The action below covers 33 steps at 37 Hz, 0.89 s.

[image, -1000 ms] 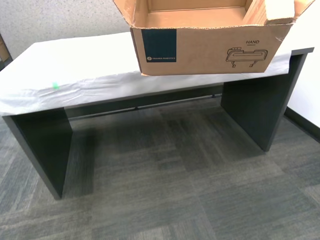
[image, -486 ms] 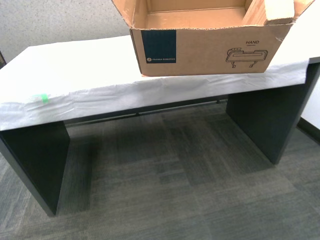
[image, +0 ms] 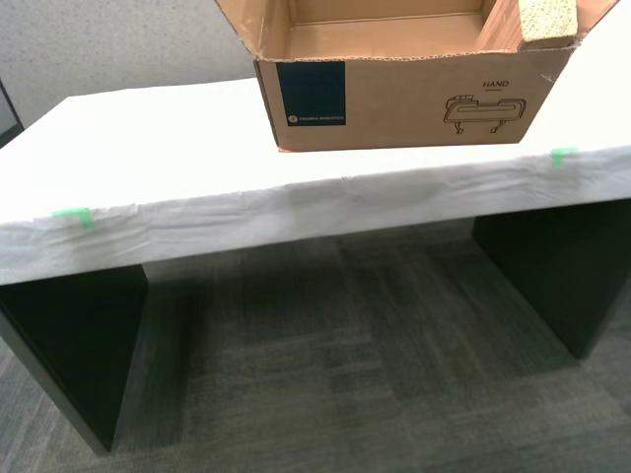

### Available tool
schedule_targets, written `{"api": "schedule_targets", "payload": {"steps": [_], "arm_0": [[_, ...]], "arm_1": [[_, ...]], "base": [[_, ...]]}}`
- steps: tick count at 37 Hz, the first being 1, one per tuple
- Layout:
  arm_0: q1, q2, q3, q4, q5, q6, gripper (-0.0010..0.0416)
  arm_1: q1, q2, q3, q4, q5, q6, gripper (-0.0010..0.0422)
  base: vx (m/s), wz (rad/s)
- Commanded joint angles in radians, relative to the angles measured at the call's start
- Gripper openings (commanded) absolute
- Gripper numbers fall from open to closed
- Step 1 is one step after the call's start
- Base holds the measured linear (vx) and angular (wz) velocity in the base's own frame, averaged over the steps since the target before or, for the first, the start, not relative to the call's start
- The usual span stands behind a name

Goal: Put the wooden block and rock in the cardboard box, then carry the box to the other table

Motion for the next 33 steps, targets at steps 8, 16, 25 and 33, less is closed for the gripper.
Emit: {"api": "schedule_targets", "payload": {"steps": [8, 16, 25, 33], "arm_0": [[0.0, -0.001, 0.001, 0.0, -0.006, 0.003, 0.0], [0.0, -0.001, 0.001, -0.001, -0.006, 0.003, 0.0], [0.0, -0.001, 0.001, -0.002, -0.006, 0.003, 0.0], [0.0, -0.002, 0.001, -0.002, -0.006, 0.004, 0.0]], "arm_1": [[-0.001, -0.001, 0.002, -0.032, -0.003, 0.027, 0.0], [-0.001, -0.001, 0.002, -0.033, 0.004, 0.016, 0.0], [-0.001, -0.001, 0.002, -0.031, 0.003, 0.016, -0.0001], [-0.001, -0.001, 0.002, -0.033, 0.003, 0.015, -0.0001]], "base": [[0.219, 0.063], [0.219, 0.038], [0.209, 0.033], [0.197, 0.017]]}}
